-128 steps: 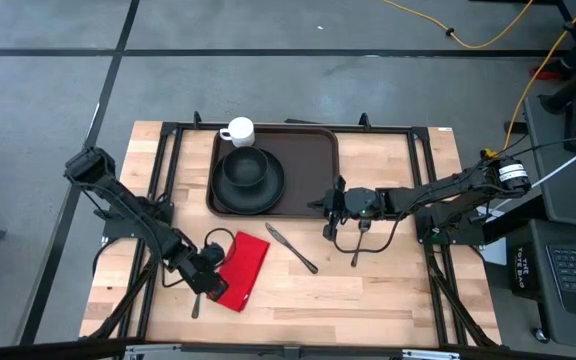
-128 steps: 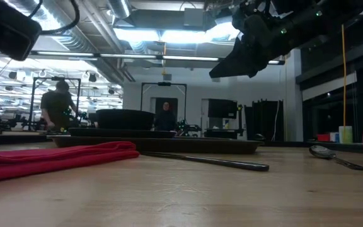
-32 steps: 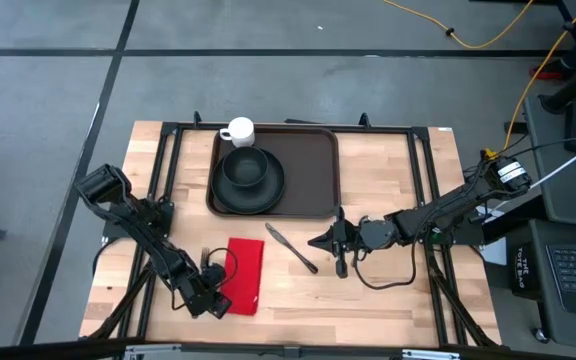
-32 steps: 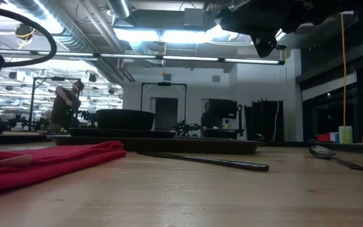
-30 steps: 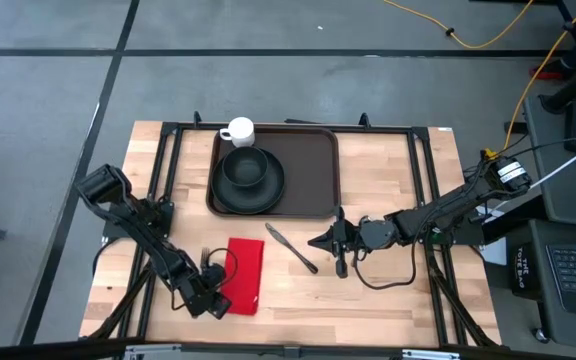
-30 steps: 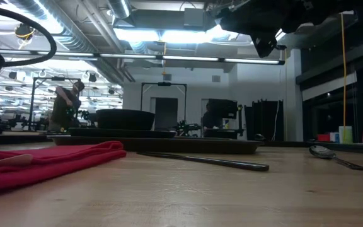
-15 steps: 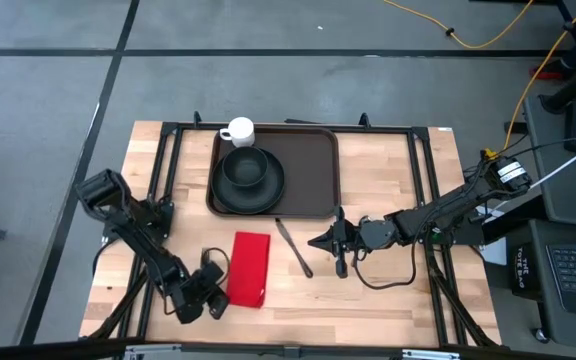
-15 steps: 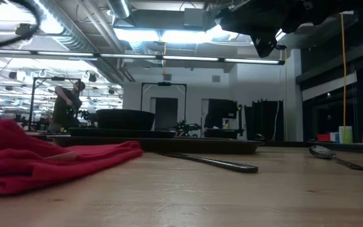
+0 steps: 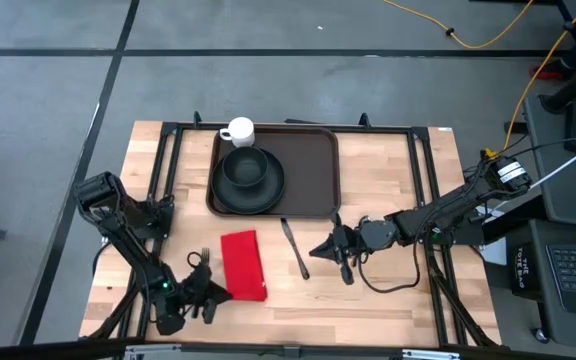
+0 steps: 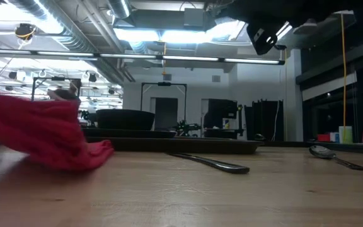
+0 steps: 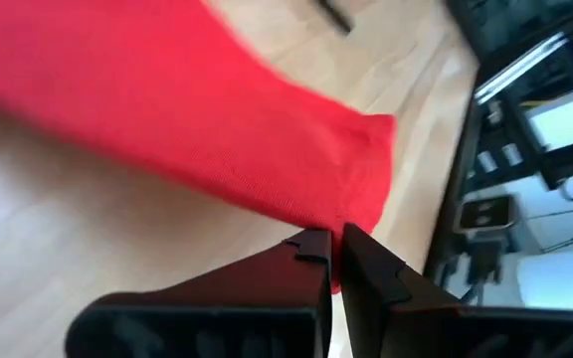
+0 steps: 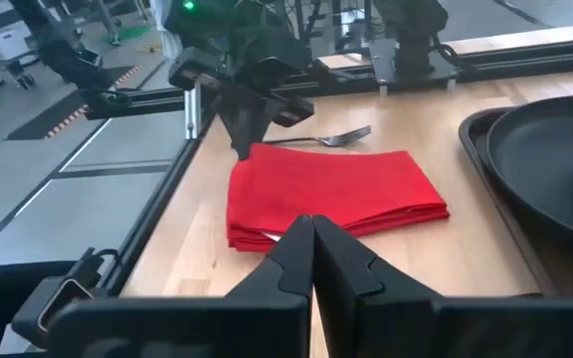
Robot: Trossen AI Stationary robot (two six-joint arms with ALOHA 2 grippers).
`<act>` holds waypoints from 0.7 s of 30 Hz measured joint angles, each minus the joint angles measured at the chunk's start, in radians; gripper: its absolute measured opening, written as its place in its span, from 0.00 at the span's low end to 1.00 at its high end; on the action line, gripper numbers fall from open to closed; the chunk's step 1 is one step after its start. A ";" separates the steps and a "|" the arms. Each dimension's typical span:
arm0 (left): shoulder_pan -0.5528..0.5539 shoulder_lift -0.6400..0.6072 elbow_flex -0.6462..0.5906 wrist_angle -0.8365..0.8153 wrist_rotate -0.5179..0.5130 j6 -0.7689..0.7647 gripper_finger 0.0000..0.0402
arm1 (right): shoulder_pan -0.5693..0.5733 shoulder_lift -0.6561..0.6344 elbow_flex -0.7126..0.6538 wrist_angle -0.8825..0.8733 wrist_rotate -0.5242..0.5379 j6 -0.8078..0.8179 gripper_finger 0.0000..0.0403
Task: Set up tray
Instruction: Put the red napkin on the brown tray to the right of the black plate
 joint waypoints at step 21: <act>0.039 -0.003 0.003 0.194 -0.191 0.130 0.01 | 0.167 0.248 0.409 -0.280 0.209 -0.422 0.02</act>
